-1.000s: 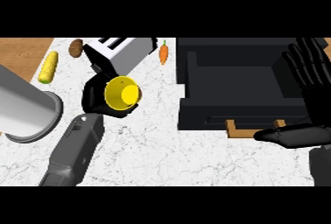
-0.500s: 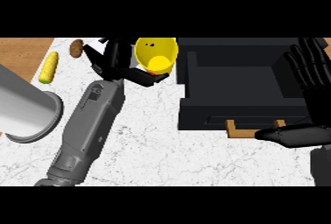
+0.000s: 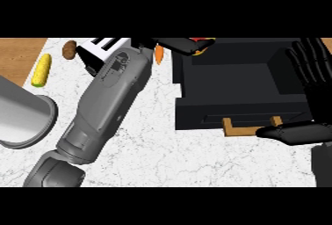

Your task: Pick up the cup, place it into the drawer and close the drawer

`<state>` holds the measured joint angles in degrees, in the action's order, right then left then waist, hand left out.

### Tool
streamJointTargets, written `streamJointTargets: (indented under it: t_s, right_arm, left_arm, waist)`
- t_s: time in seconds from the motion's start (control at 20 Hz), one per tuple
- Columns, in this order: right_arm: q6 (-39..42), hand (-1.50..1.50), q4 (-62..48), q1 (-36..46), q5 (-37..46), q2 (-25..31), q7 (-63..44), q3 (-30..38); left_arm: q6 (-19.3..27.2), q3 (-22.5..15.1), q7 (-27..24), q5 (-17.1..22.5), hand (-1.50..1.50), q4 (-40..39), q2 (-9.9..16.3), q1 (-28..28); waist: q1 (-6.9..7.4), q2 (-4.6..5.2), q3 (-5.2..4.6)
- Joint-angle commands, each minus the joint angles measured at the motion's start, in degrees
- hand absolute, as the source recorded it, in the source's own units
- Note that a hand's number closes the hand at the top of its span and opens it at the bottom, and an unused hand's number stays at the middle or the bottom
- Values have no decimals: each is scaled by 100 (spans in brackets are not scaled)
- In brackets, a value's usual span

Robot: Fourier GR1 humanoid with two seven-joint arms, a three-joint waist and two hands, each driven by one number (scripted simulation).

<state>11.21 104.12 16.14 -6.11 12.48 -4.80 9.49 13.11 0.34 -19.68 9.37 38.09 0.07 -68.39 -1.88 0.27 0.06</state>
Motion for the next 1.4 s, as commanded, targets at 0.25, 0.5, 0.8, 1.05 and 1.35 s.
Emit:
streamJointTargets:
  t_s: [0.25, 0.5, 0.8, 1.05, 1.35]
  right_arm:
    - [214, -150, -135, 55, -149, 54, 64, -25]
    - [233, -150, -168, 396, -192, 60, 75, -72]
    - [192, -150, -128, 572, -140, -158, -9, -388]
    - [270, -150, 2, 762, -239, -179, -105, -508]
    - [1267, 150, -233, 811, -937, -190, -25, -1014]
  left_arm:
    - [884, -864, 602, 431, 150, -1596, -7, -1072]
    - [372, -1299, 675, 581, 150, -2107, -7, -1007]
    - [124, -1927, 749, 801, 150, -2167, -7, -662]
    - [159, -1945, 468, 1135, -150, -2040, -7, -456]
    - [70, -1710, -32, 1892, -150, -1579, -7, -365]
  waist:
    - [-309, 94, 6]
    - [-550, 189, 9]
    - [-865, 232, 6]
    - [-1033, 268, -5]
    - [-1054, 288, -5]
